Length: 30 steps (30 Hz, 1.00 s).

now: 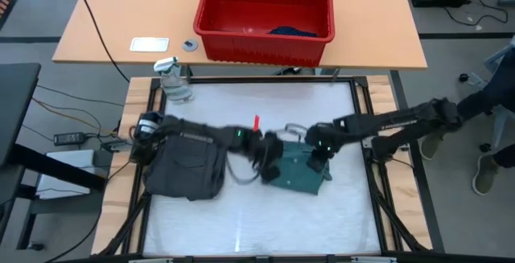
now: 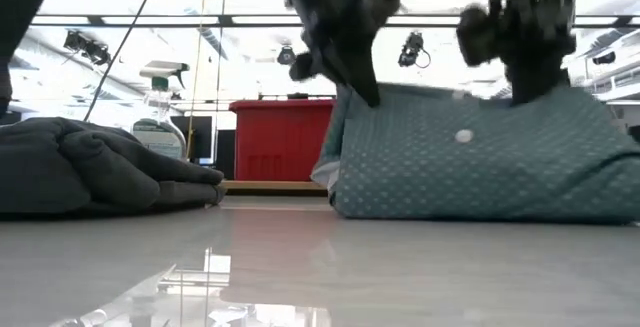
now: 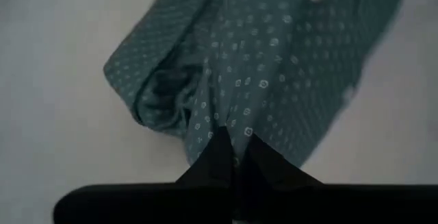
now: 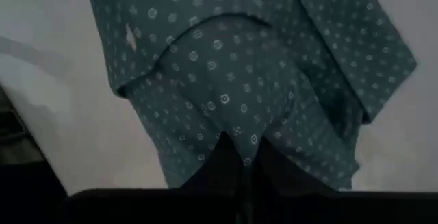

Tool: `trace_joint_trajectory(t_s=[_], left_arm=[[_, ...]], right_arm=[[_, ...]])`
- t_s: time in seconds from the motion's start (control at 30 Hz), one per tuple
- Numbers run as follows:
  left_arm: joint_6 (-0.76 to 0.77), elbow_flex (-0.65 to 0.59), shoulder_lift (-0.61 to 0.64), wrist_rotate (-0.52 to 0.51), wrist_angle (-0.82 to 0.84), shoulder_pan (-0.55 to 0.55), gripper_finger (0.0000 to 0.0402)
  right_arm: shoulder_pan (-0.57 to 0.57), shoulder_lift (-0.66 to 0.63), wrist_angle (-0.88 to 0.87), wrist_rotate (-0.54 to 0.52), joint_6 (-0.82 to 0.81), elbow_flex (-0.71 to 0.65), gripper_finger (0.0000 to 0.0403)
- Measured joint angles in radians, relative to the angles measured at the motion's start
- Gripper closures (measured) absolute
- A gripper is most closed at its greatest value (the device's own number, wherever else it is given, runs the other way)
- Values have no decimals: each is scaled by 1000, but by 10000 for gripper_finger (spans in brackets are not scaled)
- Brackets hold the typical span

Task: Fold Laundry from Bin
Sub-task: Fold the green polo shirt on the table

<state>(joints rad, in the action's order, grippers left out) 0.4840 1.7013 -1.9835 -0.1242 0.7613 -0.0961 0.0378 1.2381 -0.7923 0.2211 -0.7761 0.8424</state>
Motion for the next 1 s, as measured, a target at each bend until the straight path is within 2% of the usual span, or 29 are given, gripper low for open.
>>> trace_joint_trajectory(t_s=[0.07,0.2,0.33,0.47,0.6,0.67,0.87,1.0], left_arm=[[-24,-26,0,84,-74,68,391],[-43,-92,0,234,-230,192,391],[-69,-158,-1,354,-371,286,391],[-85,-202,-16,451,-468,338,391],[-72,-222,-35,464,-565,355,380],[-54,-220,-56,456,-624,356,366],[24,-220,-77,433,-625,384,303],[32,-221,-71,449,-597,426,271]], right_arm=[[-89,-17,68,105,43,-80,384],[-242,-43,172,243,129,-196,384],[-362,-42,224,292,198,-268,384],[-430,-42,268,325,193,-312,384],[-445,-42,284,284,147,-323,384],[-445,-47,292,249,111,-323,371],[-445,-114,291,136,-26,-323,263],[-443,-188,283,59,-170,-323,220]])
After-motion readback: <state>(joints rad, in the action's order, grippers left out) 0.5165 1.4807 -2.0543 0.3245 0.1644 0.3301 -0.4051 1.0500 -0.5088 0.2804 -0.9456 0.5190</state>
